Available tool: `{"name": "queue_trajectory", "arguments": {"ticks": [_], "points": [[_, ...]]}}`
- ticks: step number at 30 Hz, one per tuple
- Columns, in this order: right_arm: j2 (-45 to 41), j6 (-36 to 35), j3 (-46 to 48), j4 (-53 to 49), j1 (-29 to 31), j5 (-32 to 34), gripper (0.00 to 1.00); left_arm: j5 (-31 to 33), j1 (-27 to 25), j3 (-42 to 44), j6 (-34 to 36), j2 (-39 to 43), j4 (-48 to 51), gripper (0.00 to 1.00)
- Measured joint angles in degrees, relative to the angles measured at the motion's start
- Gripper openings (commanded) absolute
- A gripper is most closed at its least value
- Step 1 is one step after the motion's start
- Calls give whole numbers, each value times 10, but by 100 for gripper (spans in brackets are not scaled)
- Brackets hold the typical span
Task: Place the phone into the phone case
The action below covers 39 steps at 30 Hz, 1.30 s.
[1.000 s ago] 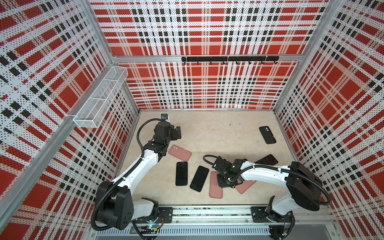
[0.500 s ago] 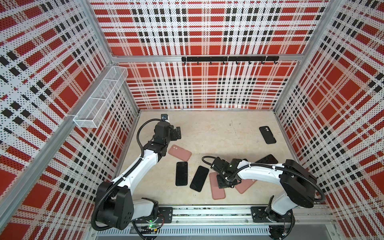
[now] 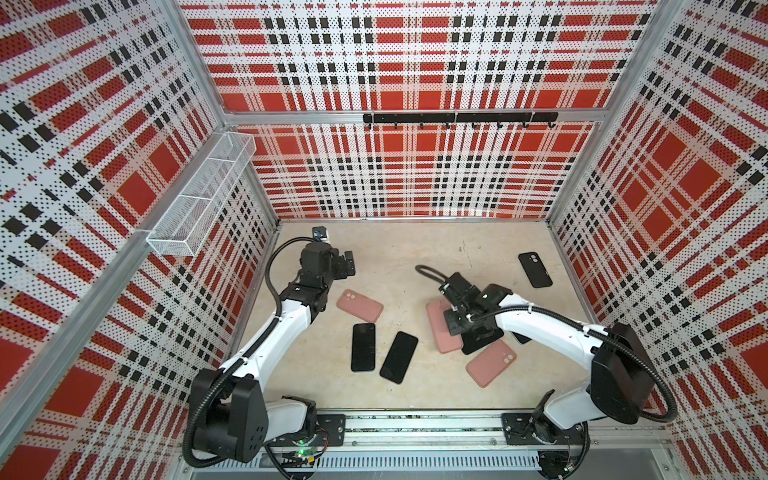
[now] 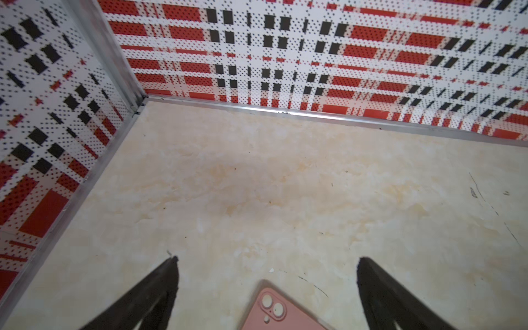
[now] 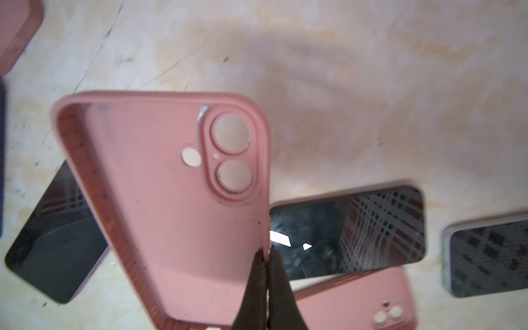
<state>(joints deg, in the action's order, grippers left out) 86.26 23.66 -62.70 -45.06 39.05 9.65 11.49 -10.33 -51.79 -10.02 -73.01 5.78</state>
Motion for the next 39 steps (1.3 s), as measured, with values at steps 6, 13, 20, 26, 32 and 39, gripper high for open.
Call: {"name": "queue_trajectory", "arguments": {"ticks": [6,13,20,26,32,39], "points": [[35,-203,-85,31,-60,-1,0,-10,26,2,-4,-13,-3,97],[140,-416,-176,27,-76,-41,0,-9,29,2,-2,-35,-1,97],[223,-587,-236,9,-89,-116,0,-5,31,1,1,-40,4,98],[307,-697,-326,-28,-75,-136,0,2,35,1,5,-39,9,98],[371,-743,-379,-40,-55,-119,0,-2,36,1,6,-38,12,99],[399,-768,-417,-46,-43,-89,12,-9,40,1,7,-36,13,99]]}}
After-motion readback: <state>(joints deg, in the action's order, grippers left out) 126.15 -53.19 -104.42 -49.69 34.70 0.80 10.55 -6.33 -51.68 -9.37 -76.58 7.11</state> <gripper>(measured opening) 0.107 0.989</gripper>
